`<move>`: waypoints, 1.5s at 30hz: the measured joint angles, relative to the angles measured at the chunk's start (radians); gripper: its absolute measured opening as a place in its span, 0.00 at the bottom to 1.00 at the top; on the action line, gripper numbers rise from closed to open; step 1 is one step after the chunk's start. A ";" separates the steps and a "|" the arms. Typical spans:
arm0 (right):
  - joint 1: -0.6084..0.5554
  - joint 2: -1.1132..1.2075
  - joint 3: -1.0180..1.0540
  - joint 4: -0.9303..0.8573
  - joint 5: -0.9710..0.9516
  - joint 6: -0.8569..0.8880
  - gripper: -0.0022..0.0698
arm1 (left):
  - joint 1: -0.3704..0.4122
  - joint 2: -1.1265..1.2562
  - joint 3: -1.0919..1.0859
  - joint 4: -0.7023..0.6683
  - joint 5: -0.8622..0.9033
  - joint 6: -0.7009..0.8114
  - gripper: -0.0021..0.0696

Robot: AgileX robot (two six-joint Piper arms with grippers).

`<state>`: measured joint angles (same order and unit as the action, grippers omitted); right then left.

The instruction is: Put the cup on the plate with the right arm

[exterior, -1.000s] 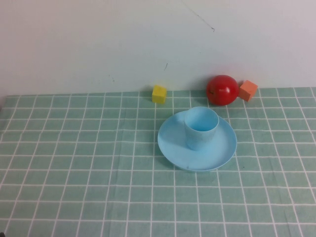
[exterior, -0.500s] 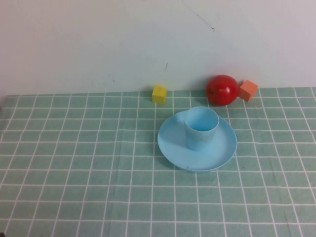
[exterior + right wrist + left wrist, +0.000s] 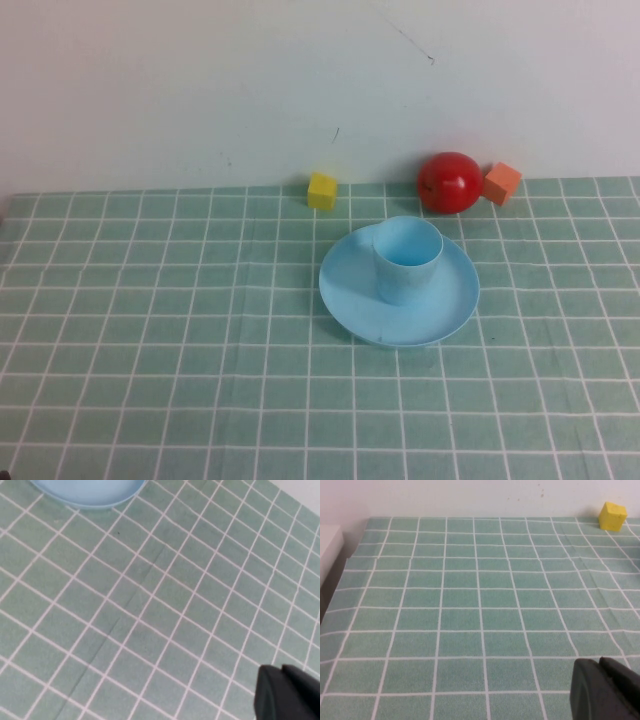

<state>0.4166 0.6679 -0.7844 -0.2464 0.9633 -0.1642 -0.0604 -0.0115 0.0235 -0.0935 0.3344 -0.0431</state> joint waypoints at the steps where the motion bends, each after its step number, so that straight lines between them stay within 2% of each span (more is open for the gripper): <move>1: -0.015 -0.008 0.029 0.008 -0.045 0.007 0.03 | 0.000 0.000 0.000 0.000 0.000 0.000 0.03; 10: -0.202 -0.175 0.383 0.025 -0.544 0.024 0.03 | 0.000 0.000 0.000 0.000 0.000 0.000 0.03; 17: -0.300 -0.440 0.628 0.025 -0.739 0.024 0.03 | 0.000 0.000 0.000 0.000 0.000 0.000 0.03; 26: -0.376 -0.559 0.804 0.062 -0.823 0.109 0.03 | 0.000 0.000 0.000 0.000 0.000 0.000 0.03; 45: -0.386 -0.678 0.813 0.090 -0.730 0.118 0.03 | 0.000 0.000 0.000 0.000 0.000 0.000 0.03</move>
<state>0.0305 -0.0097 0.0289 -0.1566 0.2337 -0.0466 -0.0604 -0.0115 0.0235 -0.0935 0.3344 -0.0431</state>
